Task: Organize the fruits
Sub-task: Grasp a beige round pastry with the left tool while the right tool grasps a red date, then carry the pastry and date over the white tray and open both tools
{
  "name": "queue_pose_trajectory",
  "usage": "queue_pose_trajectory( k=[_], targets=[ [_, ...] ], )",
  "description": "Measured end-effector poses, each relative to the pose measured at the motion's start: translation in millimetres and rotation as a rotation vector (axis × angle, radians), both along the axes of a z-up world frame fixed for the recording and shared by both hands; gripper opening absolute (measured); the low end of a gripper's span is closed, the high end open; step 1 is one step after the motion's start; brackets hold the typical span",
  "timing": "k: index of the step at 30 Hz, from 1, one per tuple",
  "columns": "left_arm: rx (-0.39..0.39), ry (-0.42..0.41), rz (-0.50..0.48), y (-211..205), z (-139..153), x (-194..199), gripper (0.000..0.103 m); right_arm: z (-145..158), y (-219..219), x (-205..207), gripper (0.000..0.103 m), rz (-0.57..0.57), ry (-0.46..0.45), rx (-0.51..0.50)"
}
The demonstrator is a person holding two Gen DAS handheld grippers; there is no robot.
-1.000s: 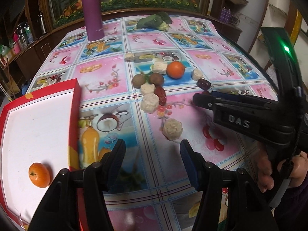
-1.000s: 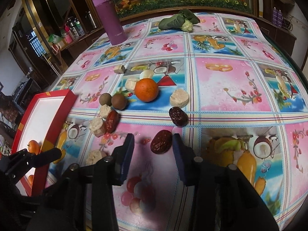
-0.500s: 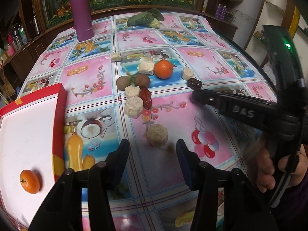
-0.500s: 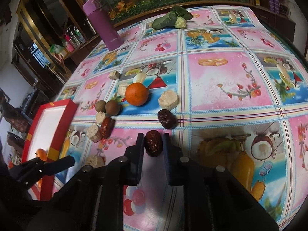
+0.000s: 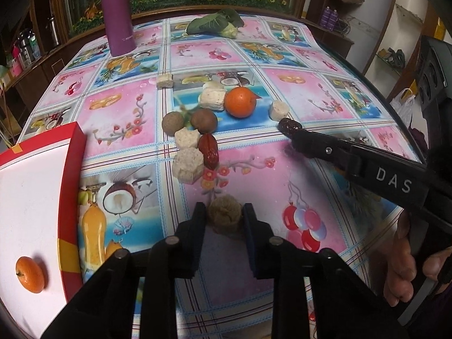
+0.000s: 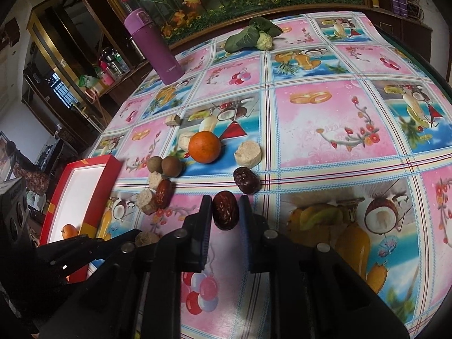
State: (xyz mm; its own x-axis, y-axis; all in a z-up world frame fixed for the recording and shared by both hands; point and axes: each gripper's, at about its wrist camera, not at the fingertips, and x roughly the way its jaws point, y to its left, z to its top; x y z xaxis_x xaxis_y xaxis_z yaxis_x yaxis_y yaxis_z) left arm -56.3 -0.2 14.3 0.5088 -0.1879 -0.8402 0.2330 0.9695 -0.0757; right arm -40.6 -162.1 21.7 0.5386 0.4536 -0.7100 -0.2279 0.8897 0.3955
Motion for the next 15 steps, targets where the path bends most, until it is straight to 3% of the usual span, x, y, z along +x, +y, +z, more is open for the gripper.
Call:
queue_pose_trajectory(
  k=[7,15],
  targets=[
    [-0.026,-0.02,0.014,6,7,-4,0.024,0,2,-2,0.021,-0.011,-0.019,-0.027],
    [-0.047,-0.171,0.127,68,59,-39,0.024,6,21,-9,0.021,0.049,-0.045,-0.009]
  ],
)
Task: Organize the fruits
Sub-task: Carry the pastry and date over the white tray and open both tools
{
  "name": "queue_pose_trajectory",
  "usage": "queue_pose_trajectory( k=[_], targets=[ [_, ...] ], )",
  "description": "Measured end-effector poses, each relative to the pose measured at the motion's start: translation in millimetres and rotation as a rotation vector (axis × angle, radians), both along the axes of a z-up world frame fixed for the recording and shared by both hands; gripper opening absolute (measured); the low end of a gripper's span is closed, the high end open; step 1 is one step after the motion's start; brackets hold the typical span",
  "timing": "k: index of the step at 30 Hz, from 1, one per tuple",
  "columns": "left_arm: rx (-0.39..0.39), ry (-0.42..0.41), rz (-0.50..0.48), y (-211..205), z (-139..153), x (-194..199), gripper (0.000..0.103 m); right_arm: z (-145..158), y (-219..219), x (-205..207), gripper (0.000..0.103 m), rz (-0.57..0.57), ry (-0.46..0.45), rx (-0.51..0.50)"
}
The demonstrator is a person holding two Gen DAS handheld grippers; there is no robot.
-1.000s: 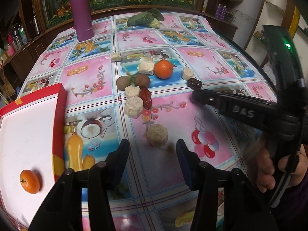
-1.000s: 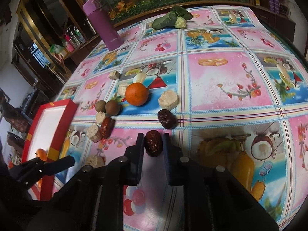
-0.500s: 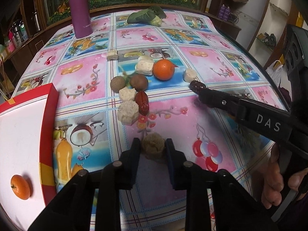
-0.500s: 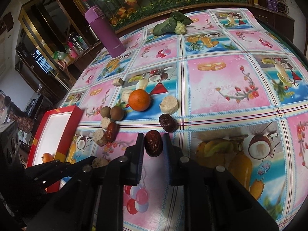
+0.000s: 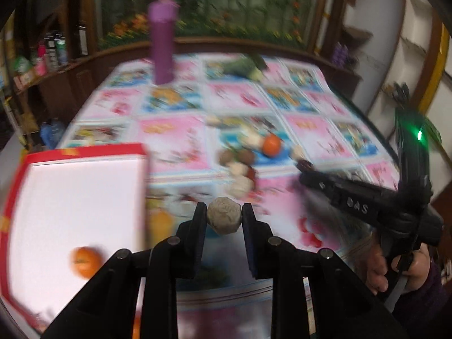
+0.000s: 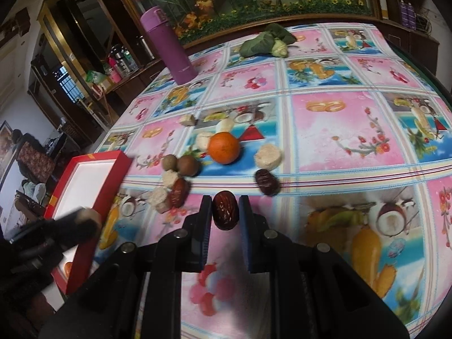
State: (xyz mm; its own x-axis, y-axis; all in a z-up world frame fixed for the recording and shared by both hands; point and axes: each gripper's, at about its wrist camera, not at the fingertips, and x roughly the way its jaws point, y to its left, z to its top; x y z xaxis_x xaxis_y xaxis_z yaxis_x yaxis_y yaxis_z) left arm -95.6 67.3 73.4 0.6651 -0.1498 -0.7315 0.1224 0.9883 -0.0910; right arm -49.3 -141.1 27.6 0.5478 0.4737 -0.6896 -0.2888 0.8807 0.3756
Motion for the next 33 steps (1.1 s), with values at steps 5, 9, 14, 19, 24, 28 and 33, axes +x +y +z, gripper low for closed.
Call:
queue_pose_trajectory(
  k=[5,9,14,19,24,28,33],
  targets=[
    [0.019,-0.069,0.17,71,20,-23,0.024,16,36,-13,0.021,0.07,-0.033,-0.006],
    [0.053,-0.097,0.302,124,25,-41,0.024,40,83,-26,0.021,0.175,-0.083,-0.015],
    [0.099,-0.1,0.437,178,19,-57,0.024,58,147,-36,0.021,0.312,-0.094,0.002],
    [0.096,-0.062,0.495,210,2,-69,0.024,61,215,-58,0.021,0.448,-0.113,-0.03],
    [0.097,-0.024,0.509,224,-12,-74,0.024,47,269,-71,0.021,0.532,-0.094,-0.074],
    [0.104,-0.002,0.502,228,-18,-75,0.024,29,295,-68,0.021,0.551,-0.041,-0.116],
    [0.097,0.034,0.485,227,-29,-72,0.024,14,311,-67,0.021,0.566,0.023,-0.145]
  ],
)
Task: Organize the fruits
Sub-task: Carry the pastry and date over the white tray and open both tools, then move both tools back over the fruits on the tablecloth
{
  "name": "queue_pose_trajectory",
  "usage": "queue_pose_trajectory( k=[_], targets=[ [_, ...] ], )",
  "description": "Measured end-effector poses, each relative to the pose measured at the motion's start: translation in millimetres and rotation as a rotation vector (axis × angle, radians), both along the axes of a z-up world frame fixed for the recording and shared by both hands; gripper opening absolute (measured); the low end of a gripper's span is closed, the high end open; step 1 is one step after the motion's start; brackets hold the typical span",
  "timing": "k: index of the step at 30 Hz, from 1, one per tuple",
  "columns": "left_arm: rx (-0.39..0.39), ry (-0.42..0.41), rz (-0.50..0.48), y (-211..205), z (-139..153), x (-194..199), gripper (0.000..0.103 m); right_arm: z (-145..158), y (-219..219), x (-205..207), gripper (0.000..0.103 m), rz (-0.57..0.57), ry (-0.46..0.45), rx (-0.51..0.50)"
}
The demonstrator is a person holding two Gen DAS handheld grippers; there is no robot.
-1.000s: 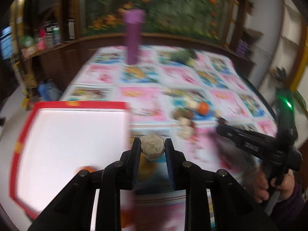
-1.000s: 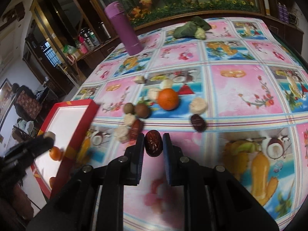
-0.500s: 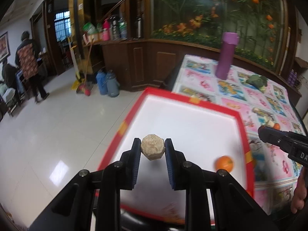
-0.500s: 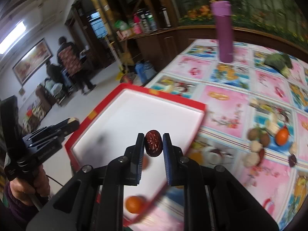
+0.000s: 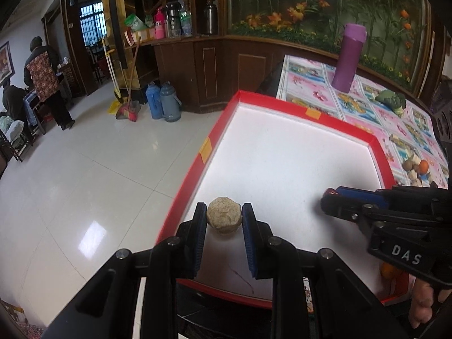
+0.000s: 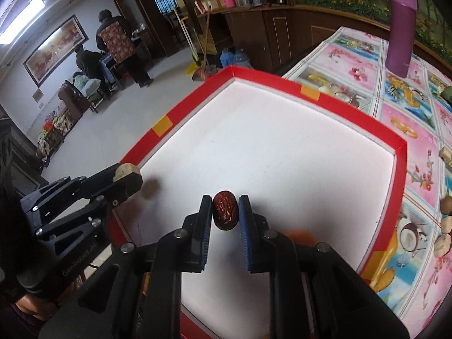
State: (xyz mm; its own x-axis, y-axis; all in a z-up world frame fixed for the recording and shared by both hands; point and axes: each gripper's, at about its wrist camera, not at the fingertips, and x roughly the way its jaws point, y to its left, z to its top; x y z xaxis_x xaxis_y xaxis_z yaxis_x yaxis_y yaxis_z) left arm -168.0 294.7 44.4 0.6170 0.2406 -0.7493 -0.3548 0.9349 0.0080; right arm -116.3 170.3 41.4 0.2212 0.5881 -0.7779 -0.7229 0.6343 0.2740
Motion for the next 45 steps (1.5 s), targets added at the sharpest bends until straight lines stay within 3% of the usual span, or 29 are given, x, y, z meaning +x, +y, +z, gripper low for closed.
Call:
queue_pose_trajectory(
  k=[9,12,17,21,28,34,41,45],
  targets=[
    [-0.005,0.057,0.032,9,-11,5,0.025,-9,4,-3,0.021,0.008,0.033,-0.051],
    [-0.014,0.066,0.055,12,-10,3,0.037,-8,4,-2,0.022,0.016,0.046,-0.057],
    [-0.009,0.037,0.073,11,1,1,0.047,10,-16,-1,0.022,0.017,0.024,0.035],
    [0.013,0.003,0.04,-5,14,6,0.048,28,-49,4,0.022,-0.029,-0.023,0.095],
    [0.015,-0.039,-0.088,-55,33,19,0.049,25,-133,29,0.022,-0.184,-0.038,0.095],
    [-0.018,-0.039,-0.265,-118,39,40,0.049,14,-216,43,0.022,-0.332,-0.044,0.055],
    [-0.053,0.009,-0.449,-195,26,74,0.049,-1,-300,55,0.021,-0.503,-0.053,-0.002],
    [-0.071,0.044,-0.506,-223,13,91,0.049,-7,-326,71,0.021,-0.538,-0.042,-0.012]
  ],
)
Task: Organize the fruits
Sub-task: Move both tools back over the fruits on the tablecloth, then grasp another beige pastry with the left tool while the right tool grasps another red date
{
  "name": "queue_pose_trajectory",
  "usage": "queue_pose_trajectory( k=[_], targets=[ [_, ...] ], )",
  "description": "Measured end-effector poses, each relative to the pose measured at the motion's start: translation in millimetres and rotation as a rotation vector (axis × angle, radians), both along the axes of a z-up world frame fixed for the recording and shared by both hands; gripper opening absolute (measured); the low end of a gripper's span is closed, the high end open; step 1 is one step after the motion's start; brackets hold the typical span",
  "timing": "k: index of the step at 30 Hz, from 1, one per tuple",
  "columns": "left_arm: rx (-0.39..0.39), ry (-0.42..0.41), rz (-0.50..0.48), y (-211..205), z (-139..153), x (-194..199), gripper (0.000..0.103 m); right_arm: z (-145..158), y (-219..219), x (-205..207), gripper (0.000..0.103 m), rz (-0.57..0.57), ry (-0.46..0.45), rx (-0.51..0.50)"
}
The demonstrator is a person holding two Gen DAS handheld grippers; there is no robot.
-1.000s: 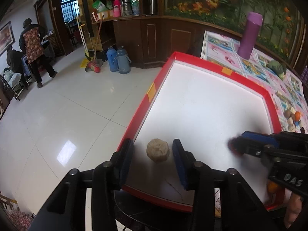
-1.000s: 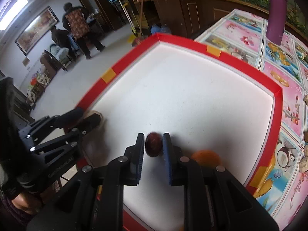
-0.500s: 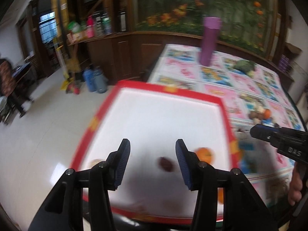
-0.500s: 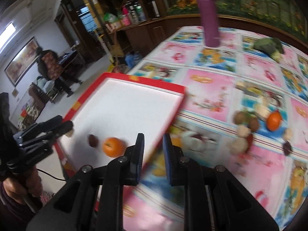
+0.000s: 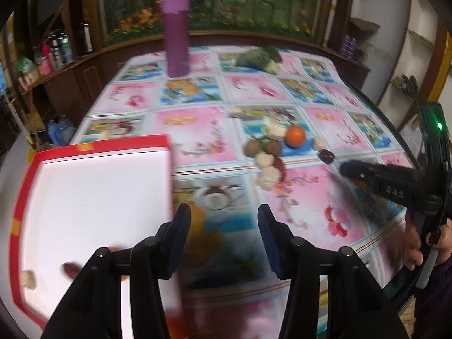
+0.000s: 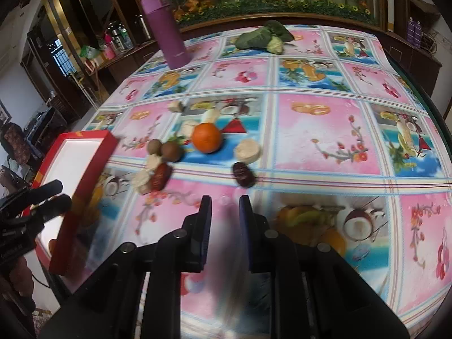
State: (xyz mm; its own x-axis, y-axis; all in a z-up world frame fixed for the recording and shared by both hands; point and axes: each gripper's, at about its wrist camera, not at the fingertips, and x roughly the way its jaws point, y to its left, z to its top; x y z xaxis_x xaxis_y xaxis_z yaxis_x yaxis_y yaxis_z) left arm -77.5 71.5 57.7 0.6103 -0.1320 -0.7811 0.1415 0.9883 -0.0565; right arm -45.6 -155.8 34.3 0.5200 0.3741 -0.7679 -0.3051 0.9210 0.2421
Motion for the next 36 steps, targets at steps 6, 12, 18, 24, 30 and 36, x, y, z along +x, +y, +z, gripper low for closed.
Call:
queue_pose_trajectory(
  k=[6,12,18,24,30,36],
  targets=[
    [0.006,0.057,-0.02,-21,-17,19,0.049,-11,1,26,0.021,0.01,0.02,-0.034],
    [0.009,0.091,-0.013,-28,-27,32,0.049,-13,6,35,0.032,0.039,0.034,-0.025],
    [0.018,0.109,-0.011,-35,-36,43,0.049,-16,11,38,0.047,0.018,-0.01,-0.067],
    [0.023,0.12,-0.01,-41,-42,56,0.049,-18,14,35,0.038,0.024,-0.045,-0.124],
    [0.023,0.11,-0.01,-45,-43,64,0.049,-19,0,39,0.021,-0.003,-0.028,-0.082],
    [0.018,0.091,-0.014,-50,-44,68,0.039,-14,-12,39,0.021,-0.04,-0.029,-0.028]
  ],
)
